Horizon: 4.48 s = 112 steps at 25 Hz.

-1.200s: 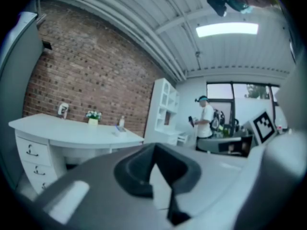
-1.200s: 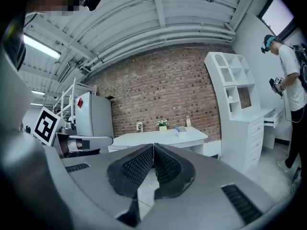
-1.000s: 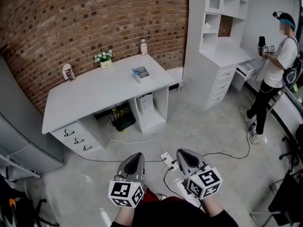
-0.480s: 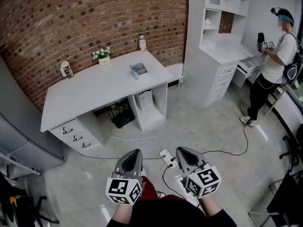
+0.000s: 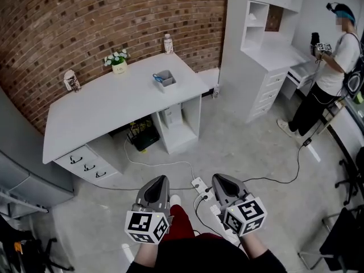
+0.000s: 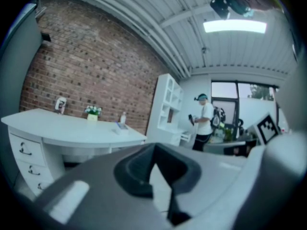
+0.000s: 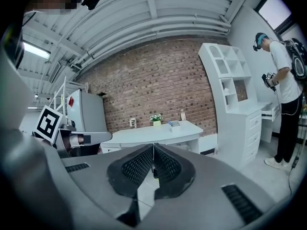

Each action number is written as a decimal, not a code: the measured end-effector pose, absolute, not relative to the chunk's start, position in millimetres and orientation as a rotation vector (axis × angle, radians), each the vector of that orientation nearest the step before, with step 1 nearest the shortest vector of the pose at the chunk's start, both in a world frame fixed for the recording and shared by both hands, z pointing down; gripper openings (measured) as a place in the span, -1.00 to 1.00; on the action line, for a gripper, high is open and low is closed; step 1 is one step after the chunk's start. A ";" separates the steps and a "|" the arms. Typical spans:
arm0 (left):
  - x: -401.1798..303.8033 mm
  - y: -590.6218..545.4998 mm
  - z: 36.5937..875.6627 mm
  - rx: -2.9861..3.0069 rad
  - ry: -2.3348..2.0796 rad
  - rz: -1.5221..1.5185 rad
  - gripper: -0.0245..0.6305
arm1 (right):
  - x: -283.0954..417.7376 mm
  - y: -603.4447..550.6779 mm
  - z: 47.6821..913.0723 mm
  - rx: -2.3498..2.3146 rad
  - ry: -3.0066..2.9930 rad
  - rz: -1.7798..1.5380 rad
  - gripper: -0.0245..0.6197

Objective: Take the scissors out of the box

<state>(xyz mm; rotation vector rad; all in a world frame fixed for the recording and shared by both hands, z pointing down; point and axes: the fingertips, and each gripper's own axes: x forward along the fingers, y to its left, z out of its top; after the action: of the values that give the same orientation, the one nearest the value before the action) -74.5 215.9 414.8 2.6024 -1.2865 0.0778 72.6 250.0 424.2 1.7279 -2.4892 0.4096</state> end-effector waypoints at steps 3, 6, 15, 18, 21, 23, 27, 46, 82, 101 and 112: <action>-73.4 189.5 418.1 2.601 -1.273 0.090 -0.92 | 71.2 227.0 428.1 1.720 -2.481 0.426 -0.90; -72.7 162.6 420.0 2.601 -1.253 0.106 -0.92 | 67.1 202.7 433.2 1.702 -2.473 0.452 -0.90; -76.4 85.1 426.0 2.620 -1.177 0.150 -0.91 | 45.6 119.0 438.0 1.675 -2.474 0.478 -0.90; -79.1 59.1 426.2 2.621 -1.169 0.155 -0.92 | 41.7 94.5 437.1 1.677 -2.465 0.481 -0.90; -82.3 35.4 427.1 2.622 -1.159 0.153 -0.92 | 39.1 71.0 436.7 1.690 -2.454 0.480 -0.90; -85.9 20.5 428.4 2.622 -1.153 0.153 -0.91 | 35.4 56.3 437.2 1.695 -2.448 0.481 -0.90; -92.5 -7.6 429.6 2.618 -1.145 0.162 -0.92 | 28.2 29.5 437.3 1.700 -2.432 0.491 -0.90; -105.8 -56.1 431.1 2.629 -1.094 0.115 -0.91 | 24.5 -18.1 432.0 1.774 -2.362 0.481 -0.90; -93.5 -135.5 433.6 2.660 -1.132 0.152 -0.91 | 31.2 -107.7 429.2 1.732 -2.421 0.422 -0.90; -44.1 -239.1 459.9 2.507 -1.300 0.225 -0.86 | 85.5 -212.3 450.1 1.540 -2.502 0.511 -0.90; -32.9 -293.9 477.3 2.331 -1.426 0.276 -0.65 | 109.3 -276.9 456.7 1.396 -2.559 0.564 -0.90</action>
<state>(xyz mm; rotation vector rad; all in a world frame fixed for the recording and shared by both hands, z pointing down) -32.9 -293.9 477.3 2.3305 -1.4258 0.2760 109.3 -276.9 456.7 1.3959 -2.5589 0.5635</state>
